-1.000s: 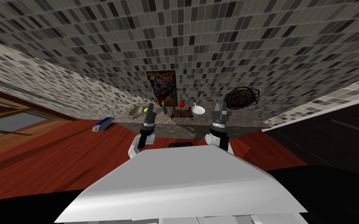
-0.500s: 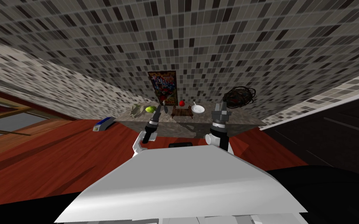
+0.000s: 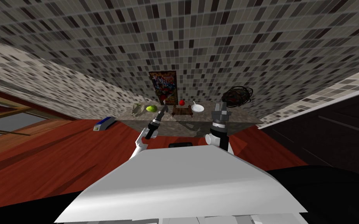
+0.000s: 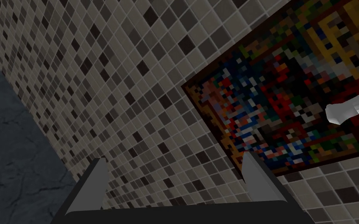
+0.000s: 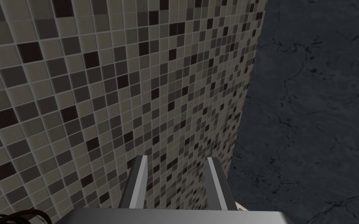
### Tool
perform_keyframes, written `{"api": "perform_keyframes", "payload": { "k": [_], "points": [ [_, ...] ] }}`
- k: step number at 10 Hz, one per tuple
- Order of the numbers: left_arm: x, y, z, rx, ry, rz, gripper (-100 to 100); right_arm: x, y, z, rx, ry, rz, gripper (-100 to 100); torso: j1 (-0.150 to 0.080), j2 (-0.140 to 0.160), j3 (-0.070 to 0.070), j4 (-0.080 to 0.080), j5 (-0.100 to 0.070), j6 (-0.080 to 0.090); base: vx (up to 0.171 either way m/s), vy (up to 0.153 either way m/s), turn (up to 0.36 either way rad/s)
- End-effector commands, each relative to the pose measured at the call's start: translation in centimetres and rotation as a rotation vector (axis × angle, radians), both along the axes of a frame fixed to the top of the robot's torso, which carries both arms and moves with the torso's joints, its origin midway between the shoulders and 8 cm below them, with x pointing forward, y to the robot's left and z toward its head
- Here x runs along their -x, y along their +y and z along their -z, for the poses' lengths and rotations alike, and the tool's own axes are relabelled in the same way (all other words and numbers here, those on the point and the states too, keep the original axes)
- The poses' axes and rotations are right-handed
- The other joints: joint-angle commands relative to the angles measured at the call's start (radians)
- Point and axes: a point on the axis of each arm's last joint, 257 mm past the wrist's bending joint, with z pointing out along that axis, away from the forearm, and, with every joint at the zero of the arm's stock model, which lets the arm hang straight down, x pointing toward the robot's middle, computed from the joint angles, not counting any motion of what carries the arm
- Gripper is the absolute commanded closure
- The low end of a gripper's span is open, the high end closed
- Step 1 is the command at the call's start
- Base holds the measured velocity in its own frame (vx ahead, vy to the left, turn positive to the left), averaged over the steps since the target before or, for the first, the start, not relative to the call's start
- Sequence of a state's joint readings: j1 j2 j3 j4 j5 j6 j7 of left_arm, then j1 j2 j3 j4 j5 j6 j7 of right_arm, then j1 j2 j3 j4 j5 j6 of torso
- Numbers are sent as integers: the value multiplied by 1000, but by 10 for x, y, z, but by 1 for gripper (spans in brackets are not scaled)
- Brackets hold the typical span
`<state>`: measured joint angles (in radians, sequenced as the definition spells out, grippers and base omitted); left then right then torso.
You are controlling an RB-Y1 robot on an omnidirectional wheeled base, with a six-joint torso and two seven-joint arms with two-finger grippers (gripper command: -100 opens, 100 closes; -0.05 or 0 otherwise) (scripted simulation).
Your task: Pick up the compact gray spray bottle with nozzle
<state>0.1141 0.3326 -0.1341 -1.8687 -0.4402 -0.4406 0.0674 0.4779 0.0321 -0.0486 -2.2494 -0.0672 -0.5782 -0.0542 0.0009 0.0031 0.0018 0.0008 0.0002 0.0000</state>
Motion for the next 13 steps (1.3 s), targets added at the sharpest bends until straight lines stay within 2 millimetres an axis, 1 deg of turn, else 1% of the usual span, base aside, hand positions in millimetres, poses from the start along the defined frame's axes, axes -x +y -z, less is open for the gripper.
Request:
{"api": "perform_keyframes", "payload": {
  "k": [1, 2, 3, 5, 6, 7, 8, 9, 10, 11, 12, 13],
  "points": [
    [-7, -5, 16, -34, 24, 0, -100, 0, 0, 0, 0, 0, 0, 0, 0, 0, 0, 0, 0, 0, -42, 7, -10],
    [-15, -15, 20, -97, 18, 15, -100, 0, 0, 0, 0, 0, 0, 0, 0, -1, 0, 0, 0, 0, -41, 1, -7],
    [-19, -11, 32, -101, 44, 7, -100, 0, 0, 0, 0, 0, 0, 0, -1, -1, 0, 0, 0, 0, -35, 1, -7],
    [-36, -22, 51, -215, 56, 30, -100, 0, 0, 0, 0, 0, 0, 0, -1, -1, -1, 0, 0, 0, -52, 2, -4],
    [-41, -18, 65, -236, 79, 20, -100, 0, 0, 0, 0, 0, 0, 0, -1, 0, 0, 0, 0, 0, -46, 3, -3],
    [-48, -23, 70, -291, 78, 31, -100, 0, 0, 0, 0, 0, 0, 0, -1, 0, 0, 0, 0, 0, -39, -5, 8],
    [-52, -18, 84, -304, 103, 22, -100, 0, 0, 0, 0, 0, 0, 0, -1, -1, -1, 0, 0, 0, -24, -6, -2],
    [-60, -22, 88, -364, 98, 32, -100, 0, 0, 0, 0, 0, 0, 0, -1, -2, -1, 0, 0, 0, -25, -8, 8],
    [-62, -17, 98, -370, 118, 26, -100, 0, 0, 0, 0, 0, 0, 0, -1, -2, -1, 0, 0, 0, -21, -9, 5],
    [-71, -18, 104, -431, 119, 32, -100, 0, 0, 0, 0, 0, 0, 0, -1, -2, -1, 0, 0, 0, -22, -15, 11],
    [-73, -12, 116, -436, 145, 24, -100, 0, 0, 0, 0, 0, 0, 0, -2, -2, -1, 0, 0, 0, -16, -15, 4],
    [-82, -11, 121, -495, 145, 29, -100, 0, 0, 0, 0, 0, 0, 0, -2, -2, -1, -1, 0, 0, -15, -18, 16]
  ]
}}
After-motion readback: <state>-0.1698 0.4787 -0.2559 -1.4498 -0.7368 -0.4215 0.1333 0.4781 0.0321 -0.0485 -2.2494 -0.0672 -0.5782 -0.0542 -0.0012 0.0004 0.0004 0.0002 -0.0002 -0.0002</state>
